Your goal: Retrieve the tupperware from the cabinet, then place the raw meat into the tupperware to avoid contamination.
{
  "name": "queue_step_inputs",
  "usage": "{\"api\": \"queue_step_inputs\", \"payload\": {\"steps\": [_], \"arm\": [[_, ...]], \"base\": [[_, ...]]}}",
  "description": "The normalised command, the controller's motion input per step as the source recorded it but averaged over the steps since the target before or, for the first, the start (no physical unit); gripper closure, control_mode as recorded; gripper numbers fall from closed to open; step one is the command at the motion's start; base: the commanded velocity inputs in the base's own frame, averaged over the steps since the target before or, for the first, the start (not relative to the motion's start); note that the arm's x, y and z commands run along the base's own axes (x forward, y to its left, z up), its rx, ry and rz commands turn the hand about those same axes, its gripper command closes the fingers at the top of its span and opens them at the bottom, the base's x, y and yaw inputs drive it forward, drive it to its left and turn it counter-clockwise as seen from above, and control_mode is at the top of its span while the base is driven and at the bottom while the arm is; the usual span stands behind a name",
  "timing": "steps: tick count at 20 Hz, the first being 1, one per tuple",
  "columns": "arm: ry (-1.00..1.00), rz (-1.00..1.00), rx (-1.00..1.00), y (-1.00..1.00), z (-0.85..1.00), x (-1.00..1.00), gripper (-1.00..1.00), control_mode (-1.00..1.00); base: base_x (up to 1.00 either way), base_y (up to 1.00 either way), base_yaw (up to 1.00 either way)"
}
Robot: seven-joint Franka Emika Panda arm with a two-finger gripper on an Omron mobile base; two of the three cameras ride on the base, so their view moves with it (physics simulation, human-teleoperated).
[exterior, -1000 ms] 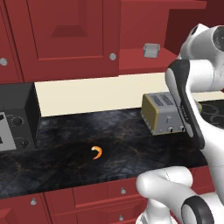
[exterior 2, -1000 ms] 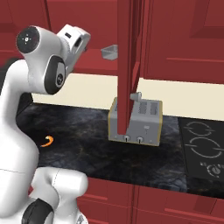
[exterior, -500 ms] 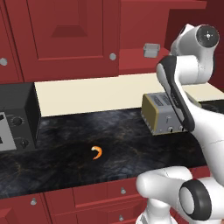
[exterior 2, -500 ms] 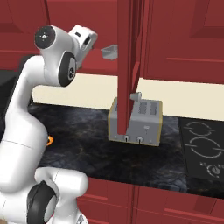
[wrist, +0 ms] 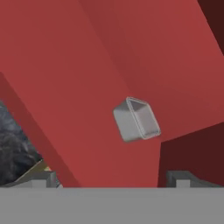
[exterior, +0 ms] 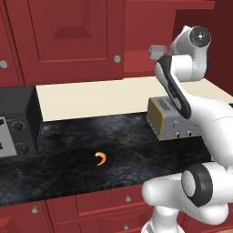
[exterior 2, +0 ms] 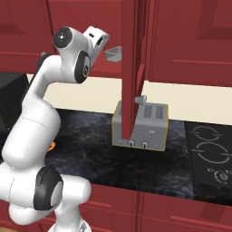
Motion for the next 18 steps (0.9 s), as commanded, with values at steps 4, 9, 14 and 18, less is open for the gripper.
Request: {"api": "queue_step_inputs", "payload": {"steps": [4, 9, 14, 18], "arm": [[0.05, -0.03, 0.0, -0.16, -0.04, 0.68, -1.0, -1.0], [0.09, -0.01, 0.01, -0.2, -0.13, 0.83, -1.0, -1.0], [0.03, 0.0, 0.02, -0.08, -0.17, 0.88, -1.0, -1.0], [0.0, 0.0, 0.01, -0.05, -0.17, 0.8, -1.0, -1.0]], "base": [[0.0, 0.0, 0.0], [0.0, 0.0, 0.0], [0.0, 0.0, 0.0], [0.0, 0.0, 0.0]]}}
